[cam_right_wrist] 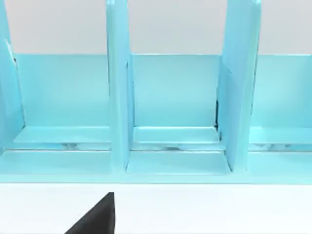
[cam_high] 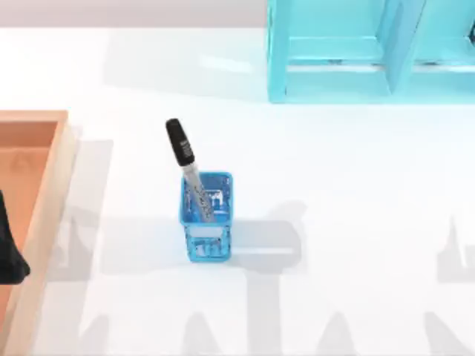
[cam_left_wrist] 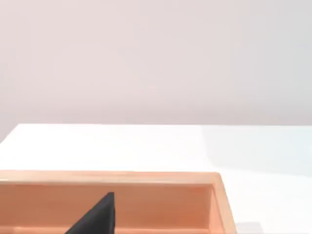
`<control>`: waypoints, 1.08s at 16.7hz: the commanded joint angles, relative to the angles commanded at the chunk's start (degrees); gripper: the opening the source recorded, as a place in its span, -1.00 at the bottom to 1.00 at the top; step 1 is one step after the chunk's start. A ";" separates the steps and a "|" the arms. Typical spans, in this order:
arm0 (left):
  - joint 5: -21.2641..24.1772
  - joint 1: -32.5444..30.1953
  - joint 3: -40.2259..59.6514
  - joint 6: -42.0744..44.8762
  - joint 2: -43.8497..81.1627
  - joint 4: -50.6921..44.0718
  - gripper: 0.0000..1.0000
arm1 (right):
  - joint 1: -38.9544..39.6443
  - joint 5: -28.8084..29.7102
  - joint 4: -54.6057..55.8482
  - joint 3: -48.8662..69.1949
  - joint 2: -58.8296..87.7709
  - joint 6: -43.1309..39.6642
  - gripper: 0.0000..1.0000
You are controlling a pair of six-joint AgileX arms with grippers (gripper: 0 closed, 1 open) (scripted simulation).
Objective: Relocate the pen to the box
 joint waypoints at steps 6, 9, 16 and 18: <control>2.83 -1.94 1.27 -1.36 6.12 5.87 1.00 | 0.00 0.00 0.00 0.00 0.00 0.00 1.00; 6.14 -4.04 2.17 -3.81 17.00 15.83 1.00 | 0.00 0.00 0.00 0.00 0.00 0.00 1.00; 14.86 -9.64 2.68 -14.47 56.90 47.60 1.00 | 0.00 0.00 0.00 0.00 0.00 0.00 1.00; 17.84 -11.73 2.92 -17.74 68.44 56.78 1.00 | 0.00 0.00 0.00 0.00 0.00 0.00 1.00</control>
